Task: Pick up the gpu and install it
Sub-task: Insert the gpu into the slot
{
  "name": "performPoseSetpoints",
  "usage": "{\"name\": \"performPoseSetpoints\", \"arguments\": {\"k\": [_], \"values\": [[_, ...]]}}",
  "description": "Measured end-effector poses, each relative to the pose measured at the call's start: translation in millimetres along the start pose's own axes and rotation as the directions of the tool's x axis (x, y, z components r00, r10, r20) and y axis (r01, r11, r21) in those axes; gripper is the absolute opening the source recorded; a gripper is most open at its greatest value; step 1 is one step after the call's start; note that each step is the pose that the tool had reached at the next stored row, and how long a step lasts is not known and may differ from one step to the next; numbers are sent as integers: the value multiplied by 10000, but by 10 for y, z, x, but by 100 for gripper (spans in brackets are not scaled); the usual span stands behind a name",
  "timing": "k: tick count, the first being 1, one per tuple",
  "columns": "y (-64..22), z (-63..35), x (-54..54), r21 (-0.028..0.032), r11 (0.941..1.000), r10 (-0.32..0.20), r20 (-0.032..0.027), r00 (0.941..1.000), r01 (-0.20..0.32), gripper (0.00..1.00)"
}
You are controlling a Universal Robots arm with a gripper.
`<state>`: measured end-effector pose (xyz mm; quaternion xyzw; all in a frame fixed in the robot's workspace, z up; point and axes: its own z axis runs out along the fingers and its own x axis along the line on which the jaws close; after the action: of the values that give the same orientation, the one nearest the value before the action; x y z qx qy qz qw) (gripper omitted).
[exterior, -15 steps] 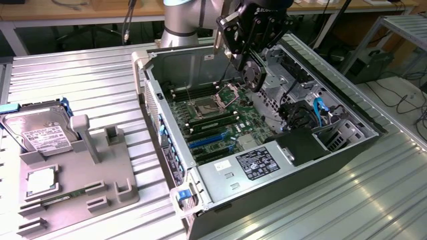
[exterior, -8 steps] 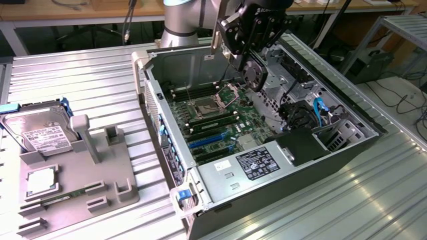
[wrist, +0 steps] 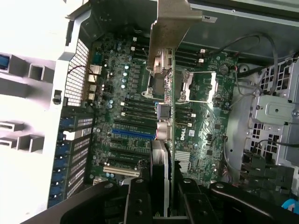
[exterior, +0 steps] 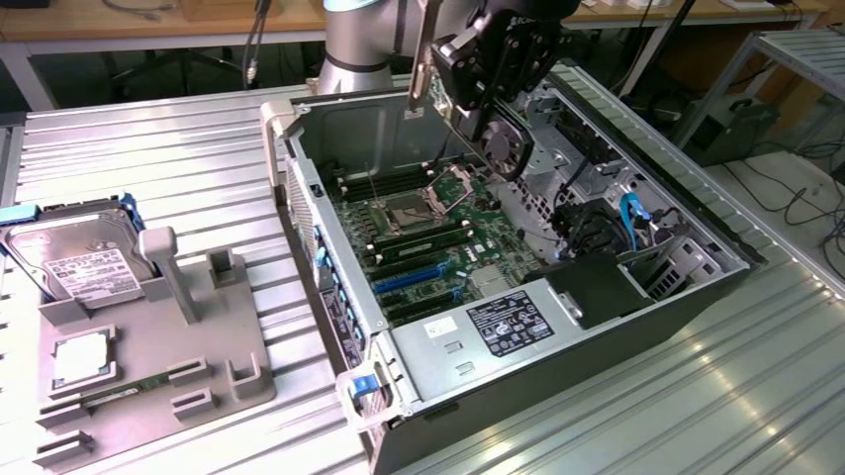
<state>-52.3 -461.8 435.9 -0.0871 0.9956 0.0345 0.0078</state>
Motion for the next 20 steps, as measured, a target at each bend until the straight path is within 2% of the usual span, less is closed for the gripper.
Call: {"name": "performPoseSetpoints", "arguments": {"k": [11, 20], "values": [[-1, 0, 3, -24, 9952, -980, -66, 9952, 980, 28], [-2, 0, 5, -46, 9860, -1669, -110, 9859, 1669, 28]]}}
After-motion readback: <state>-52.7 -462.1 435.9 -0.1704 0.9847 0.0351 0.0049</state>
